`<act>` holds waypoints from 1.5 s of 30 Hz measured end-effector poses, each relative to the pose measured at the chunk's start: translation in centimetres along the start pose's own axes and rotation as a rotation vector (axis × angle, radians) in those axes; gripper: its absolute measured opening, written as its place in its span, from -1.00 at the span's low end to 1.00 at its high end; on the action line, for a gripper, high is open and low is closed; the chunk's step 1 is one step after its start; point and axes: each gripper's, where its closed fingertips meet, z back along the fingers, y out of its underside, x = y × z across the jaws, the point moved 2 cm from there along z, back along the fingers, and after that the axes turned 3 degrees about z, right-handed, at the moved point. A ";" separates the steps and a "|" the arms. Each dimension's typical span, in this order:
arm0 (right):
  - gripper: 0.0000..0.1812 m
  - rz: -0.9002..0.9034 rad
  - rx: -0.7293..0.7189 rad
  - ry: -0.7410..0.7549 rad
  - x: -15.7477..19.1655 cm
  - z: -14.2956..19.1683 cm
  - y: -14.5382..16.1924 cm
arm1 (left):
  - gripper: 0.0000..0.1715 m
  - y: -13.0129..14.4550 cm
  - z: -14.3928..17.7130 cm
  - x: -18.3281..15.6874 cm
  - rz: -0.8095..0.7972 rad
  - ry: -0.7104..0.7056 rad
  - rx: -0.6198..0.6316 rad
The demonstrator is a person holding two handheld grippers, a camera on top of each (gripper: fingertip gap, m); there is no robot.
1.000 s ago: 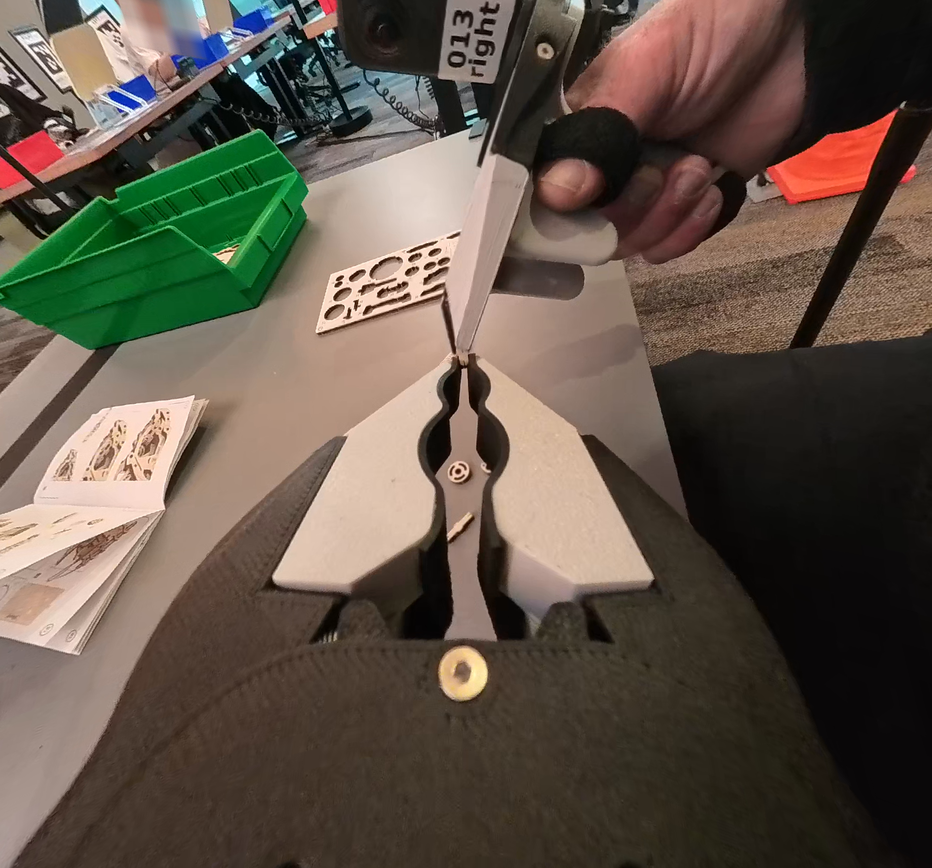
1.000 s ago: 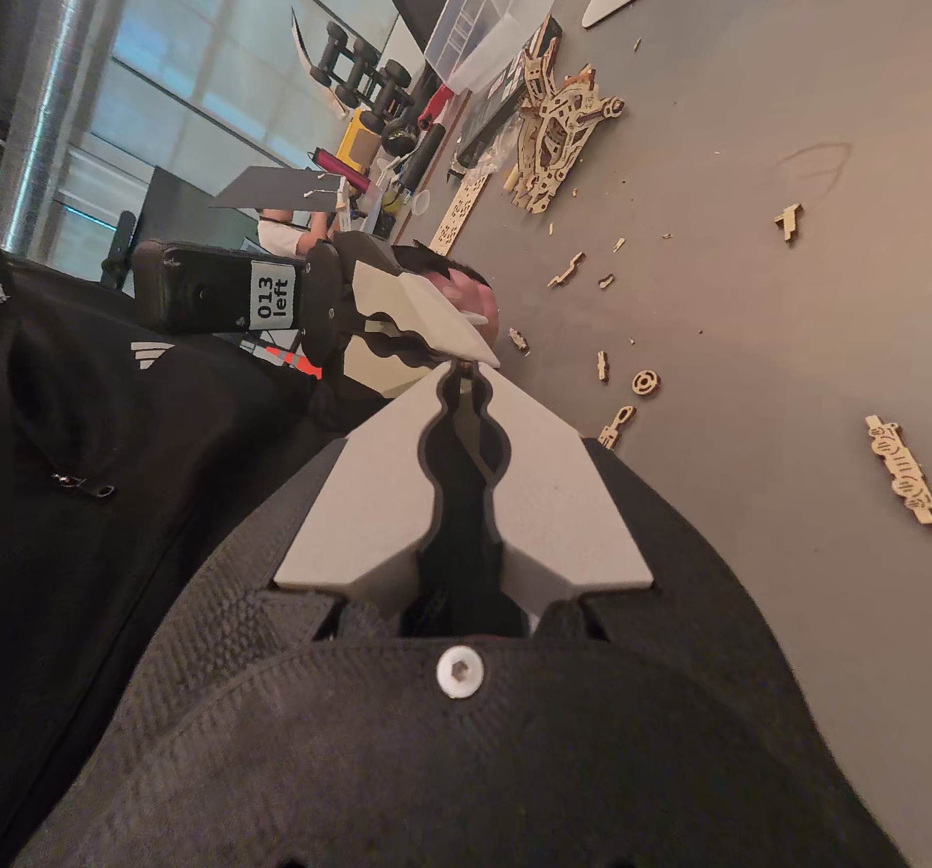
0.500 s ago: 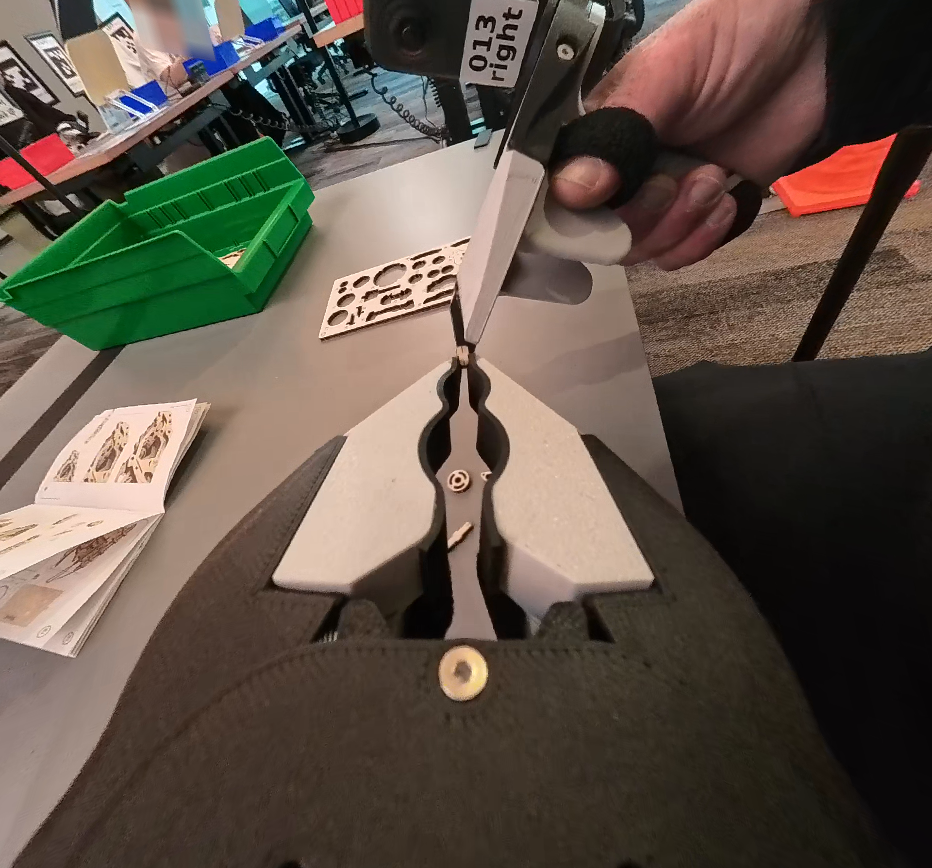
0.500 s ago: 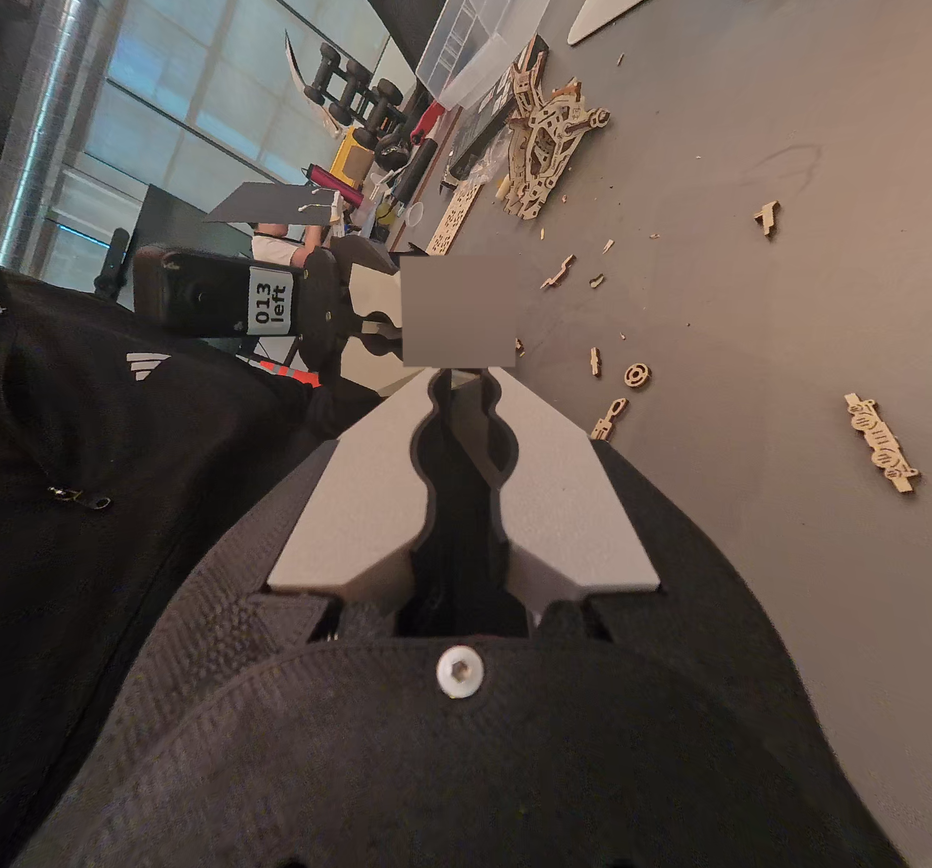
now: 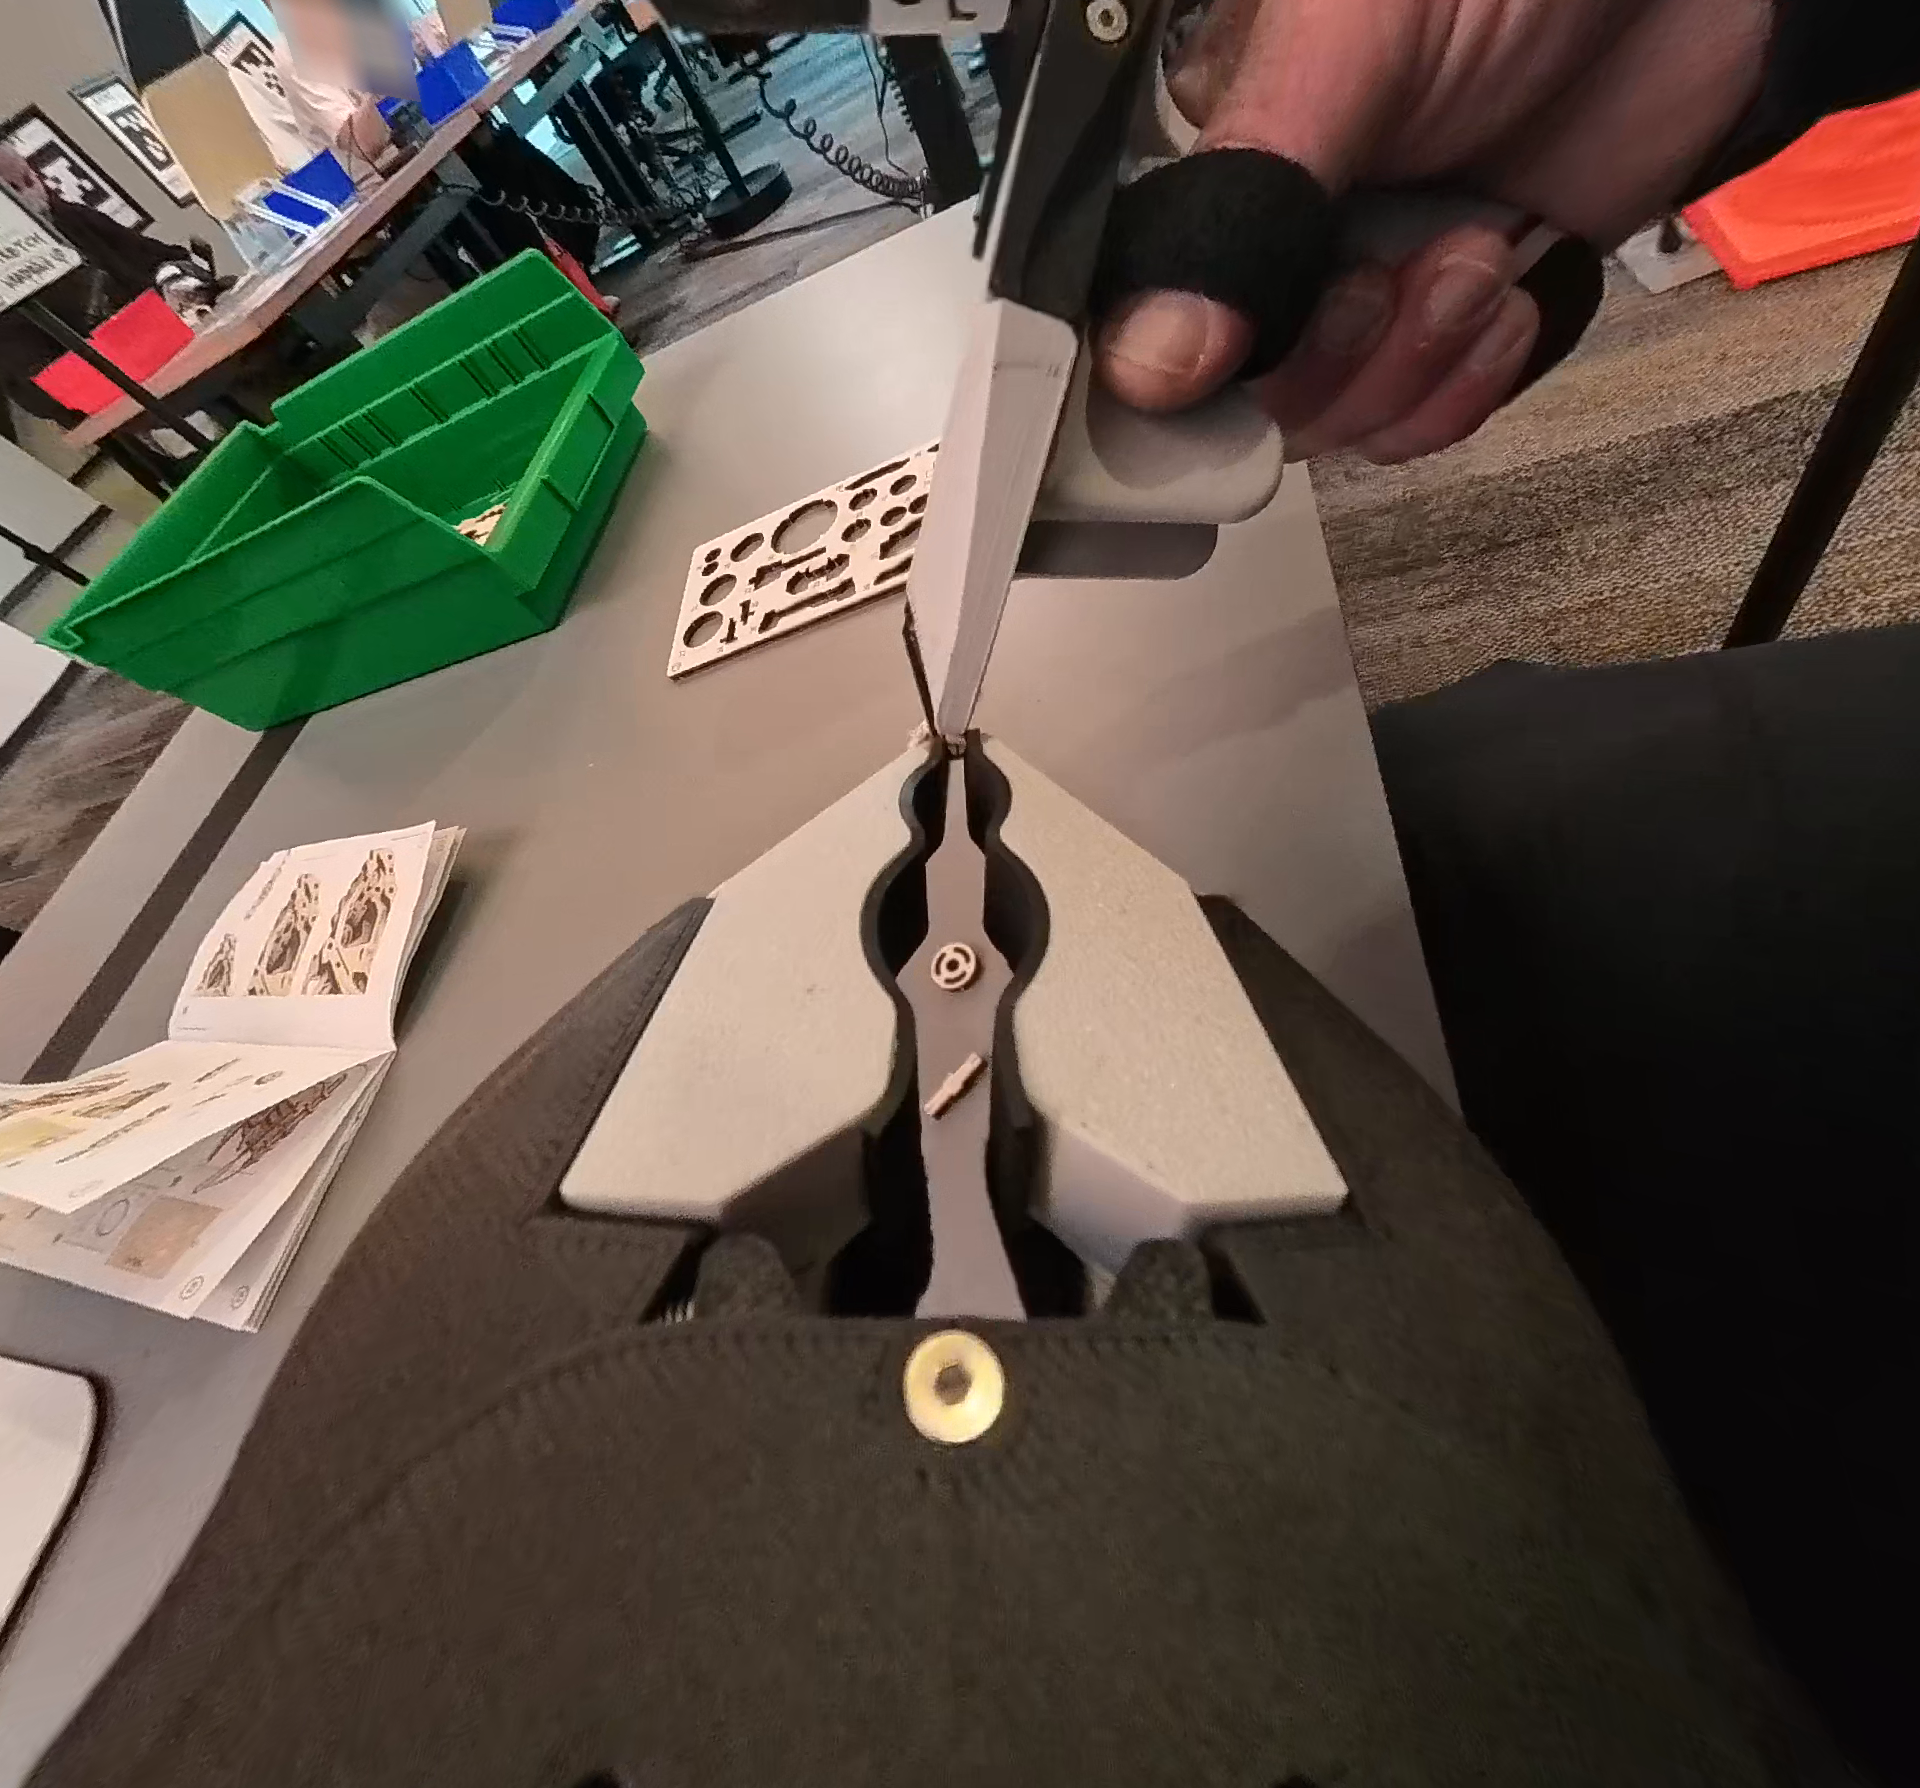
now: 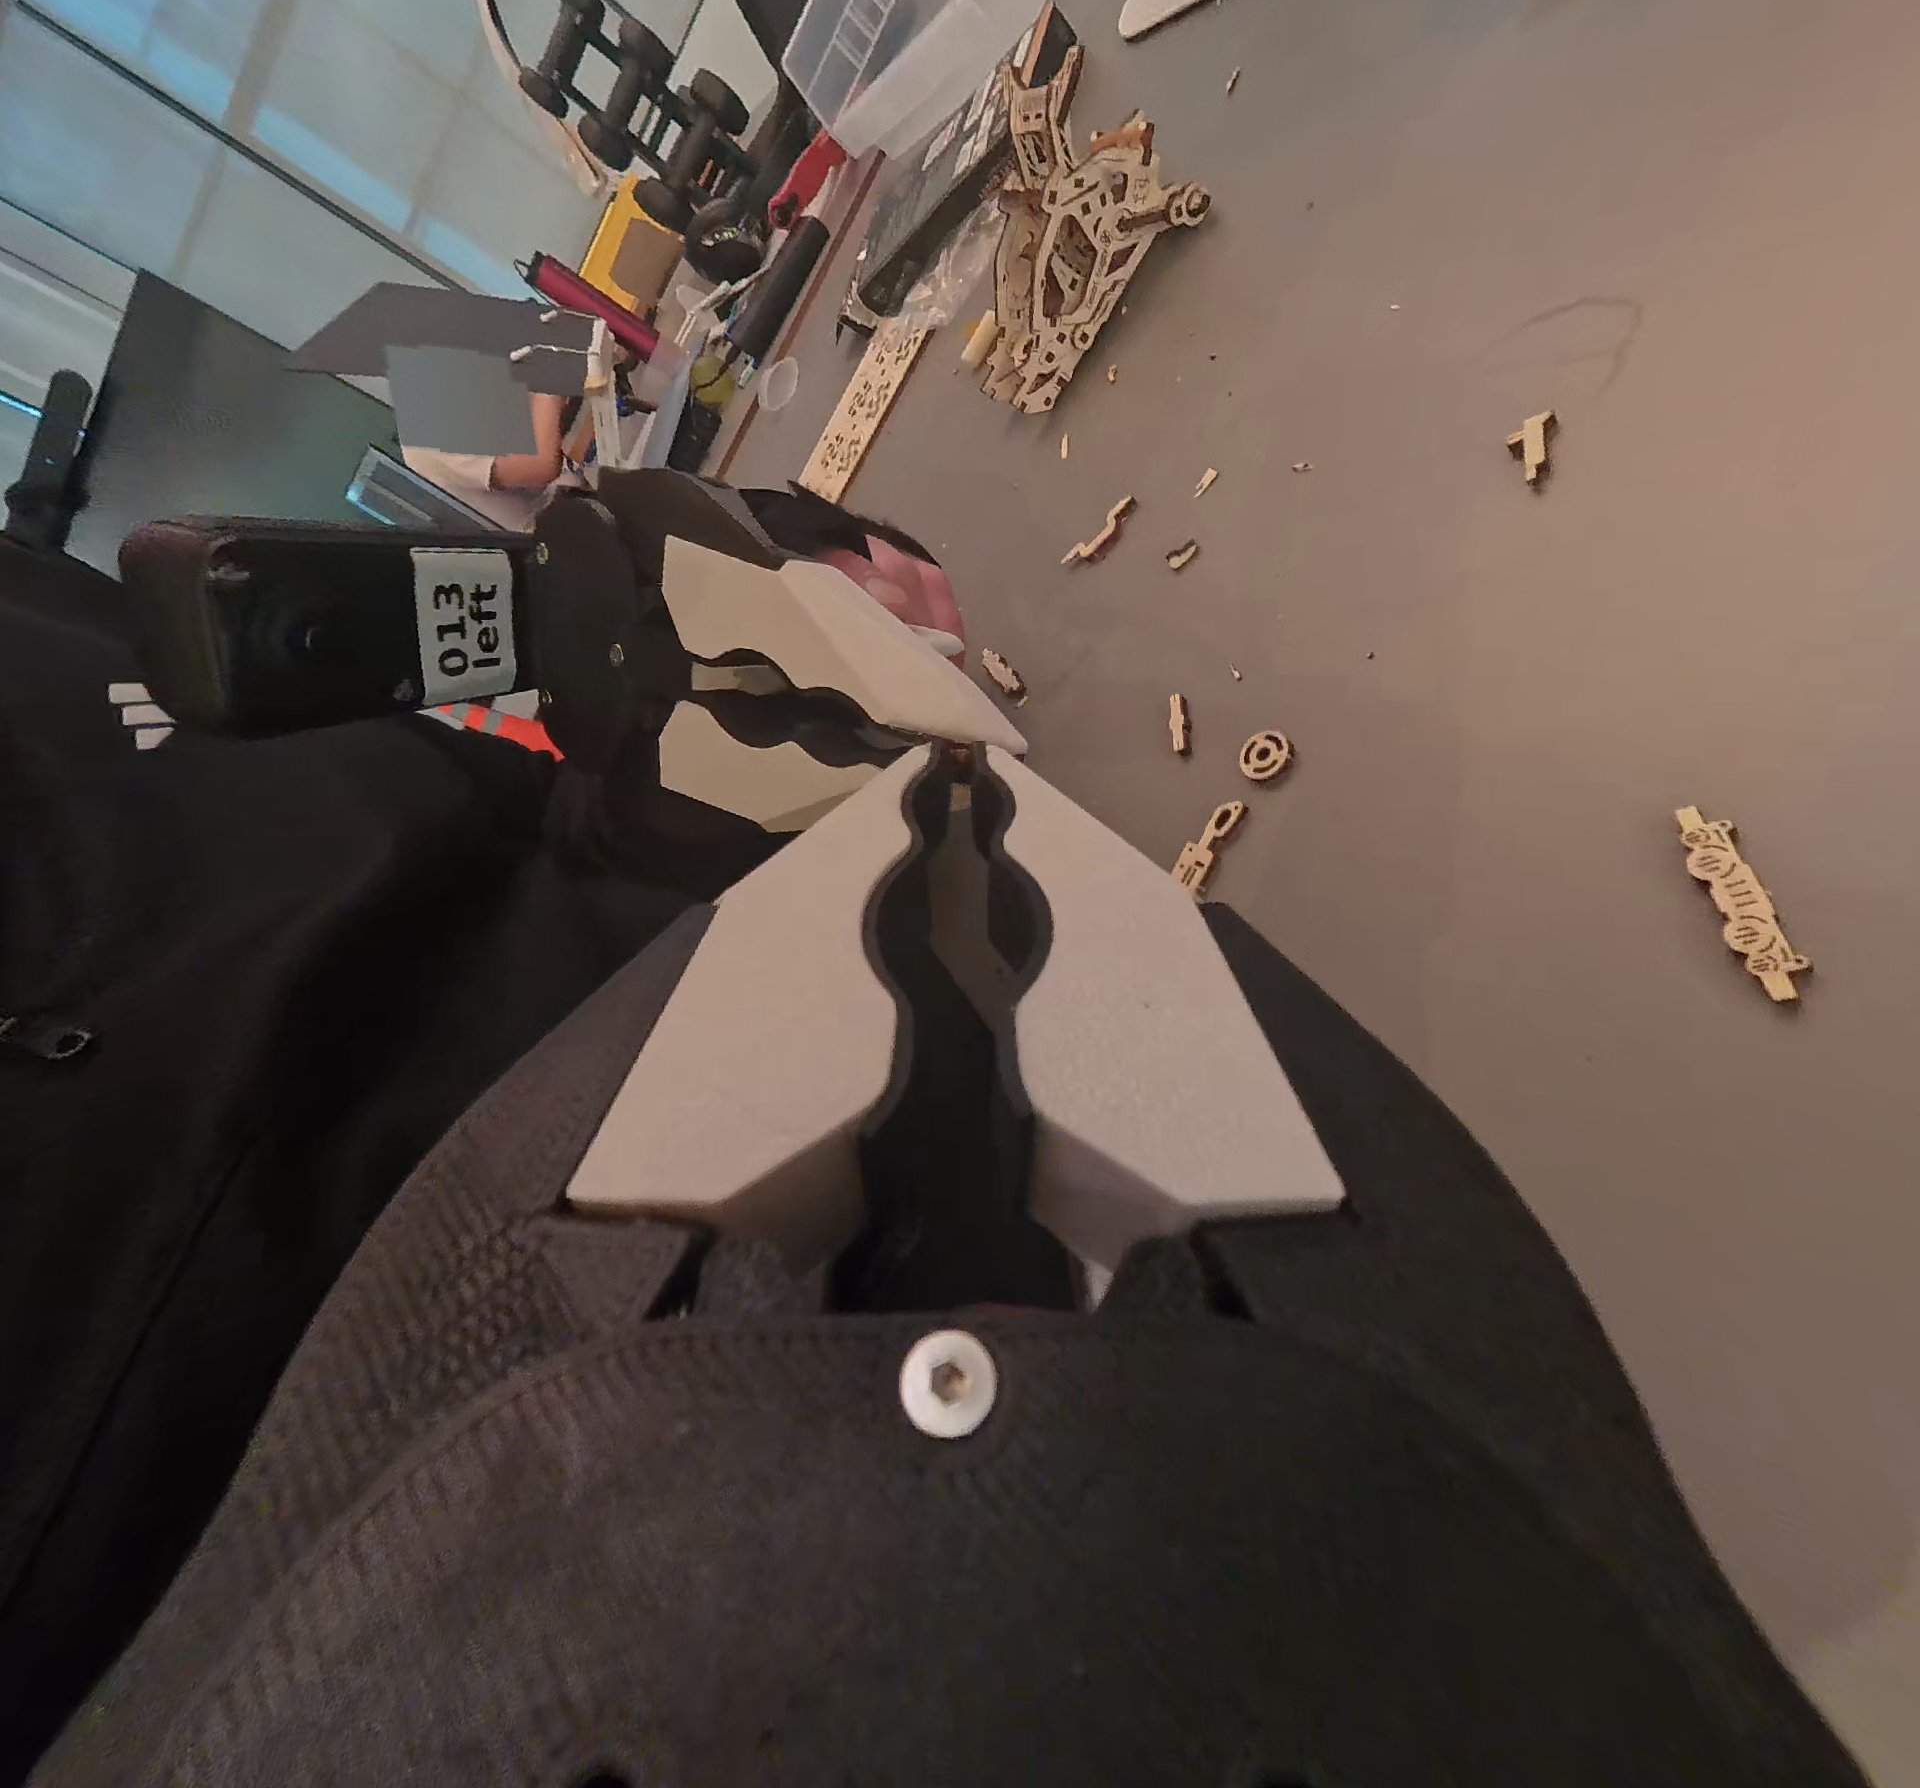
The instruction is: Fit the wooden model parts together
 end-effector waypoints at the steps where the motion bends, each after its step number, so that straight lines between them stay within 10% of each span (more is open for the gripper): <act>1: -0.99 -0.007 -0.011 -0.010 0.1 0.0 -0.1 | -1.00 -0.1 0.1 0.1 0.012 0.003 -0.008; 10: -0.97 0.010 -0.004 -0.033 0.0 -0.5 -0.3 | -1.00 0.3 0.4 0.5 0.070 0.049 0.018; 21: -0.92 0.354 0.188 0.298 -0.4 -0.2 0.2 | -1.00 0.9 -0.2 0.1 0.033 0.046 0.193; 35: -1.00 0.232 0.139 0.245 -0.6 0.1 0.9 | -1.00 1.0 -0.5 -0.8 -0.081 0.028 0.240; 45: -1.00 0.320 0.240 0.217 -2.9 0.2 4.4 | -1.00 4.9 -0.9 -2.4 -0.001 0.218 0.586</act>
